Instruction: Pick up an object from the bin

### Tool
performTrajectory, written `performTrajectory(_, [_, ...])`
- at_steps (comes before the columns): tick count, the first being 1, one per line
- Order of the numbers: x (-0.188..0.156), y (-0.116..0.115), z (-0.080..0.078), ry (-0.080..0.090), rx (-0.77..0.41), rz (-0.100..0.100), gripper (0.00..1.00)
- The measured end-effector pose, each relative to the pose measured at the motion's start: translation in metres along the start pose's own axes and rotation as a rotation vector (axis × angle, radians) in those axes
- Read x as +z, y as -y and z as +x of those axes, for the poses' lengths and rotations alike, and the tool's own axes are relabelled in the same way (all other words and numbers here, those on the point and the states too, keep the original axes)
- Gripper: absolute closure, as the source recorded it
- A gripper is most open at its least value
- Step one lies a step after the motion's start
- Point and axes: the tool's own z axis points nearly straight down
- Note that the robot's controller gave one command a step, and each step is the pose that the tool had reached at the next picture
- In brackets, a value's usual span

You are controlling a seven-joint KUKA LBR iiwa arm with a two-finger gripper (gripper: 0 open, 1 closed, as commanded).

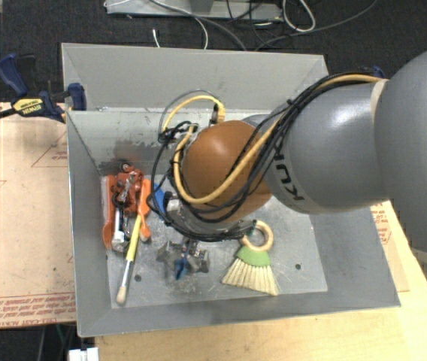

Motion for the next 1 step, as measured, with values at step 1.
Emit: performTrajectory(1, [-0.0196,0.0019,-0.0014,0.005,0.001,0.006,1.00])
